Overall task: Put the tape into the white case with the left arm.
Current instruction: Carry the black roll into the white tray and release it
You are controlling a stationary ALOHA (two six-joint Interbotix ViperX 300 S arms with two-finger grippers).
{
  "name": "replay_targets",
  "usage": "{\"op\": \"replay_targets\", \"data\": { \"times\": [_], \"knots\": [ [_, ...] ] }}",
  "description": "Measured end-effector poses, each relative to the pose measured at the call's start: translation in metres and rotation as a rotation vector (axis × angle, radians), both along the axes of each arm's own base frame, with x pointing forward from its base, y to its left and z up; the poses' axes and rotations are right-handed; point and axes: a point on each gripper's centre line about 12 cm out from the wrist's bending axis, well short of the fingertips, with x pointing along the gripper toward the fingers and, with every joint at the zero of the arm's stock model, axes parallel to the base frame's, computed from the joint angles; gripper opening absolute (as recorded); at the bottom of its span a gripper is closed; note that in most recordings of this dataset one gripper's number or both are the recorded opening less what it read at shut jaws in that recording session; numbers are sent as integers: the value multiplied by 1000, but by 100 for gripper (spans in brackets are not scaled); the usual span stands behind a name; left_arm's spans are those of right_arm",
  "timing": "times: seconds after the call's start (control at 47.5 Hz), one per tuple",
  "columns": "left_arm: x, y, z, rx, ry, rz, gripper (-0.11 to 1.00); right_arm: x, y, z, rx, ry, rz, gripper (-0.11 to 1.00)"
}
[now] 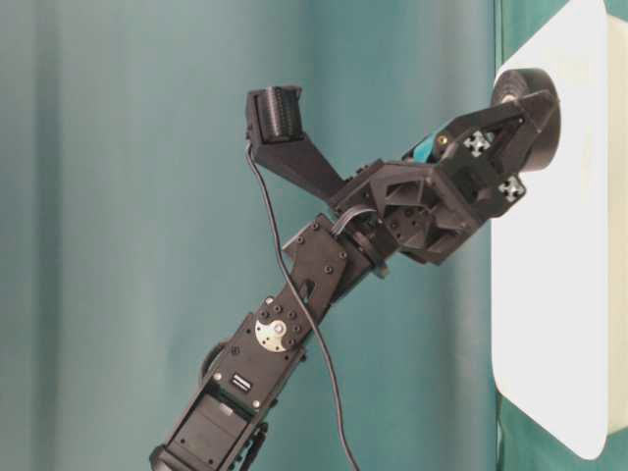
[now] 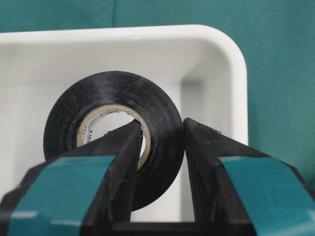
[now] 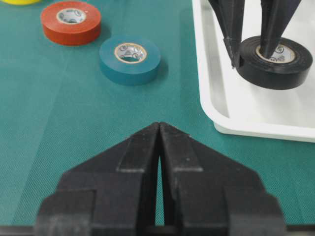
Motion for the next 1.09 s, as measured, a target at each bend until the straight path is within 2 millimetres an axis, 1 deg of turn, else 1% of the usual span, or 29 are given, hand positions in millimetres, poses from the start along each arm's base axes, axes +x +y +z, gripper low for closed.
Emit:
{"op": "replay_targets", "data": {
  "times": [0.147, 0.168, 0.189, 0.358, 0.4, 0.421, 0.652, 0.799, 0.905, 1.01, 1.094],
  "knots": [
    [2, -5, -5, 0, 8, -12, 26, 0, 0, 0, 0, 0, 0, -9],
    [1, -6, -5, 0, 9, -13, 28, 0, 0, 0, 0, 0, 0, -9],
    [2, -8, -6, -2, 11, -16, 32, 0, 0, 0, 0, 0, 2, -9],
    [3, -10, -6, 0, 6, -21, 81, 0, 0, 0, 0, 0, 0, -9],
    [2, -10, -6, 0, 8, -21, 91, 0, 0, 0, 1, 0, -1, -9],
    [3, -10, -5, 1, 3, -21, 93, 0, 0, 0, 0, 0, 0, -9],
    [3, -10, -6, -1, 6, -20, 92, 0, 0, 0, 0, 0, 0, -9],
    [2, -13, -2, -4, 1, -23, 92, 0, 0, 0, 0, 0, 0, -9],
    [-6, -22, 6, -4, -2, -38, 92, 0, 0, 0, 0, 0, 0, -9],
    [-15, -32, 19, -1, -17, -55, 92, 0, 0, 0, 0, 0, 0, -9],
    [-28, -40, 29, 0, -23, -69, 92, 0, 0, 0, 0, 0, 2, -9]
  ]
}}
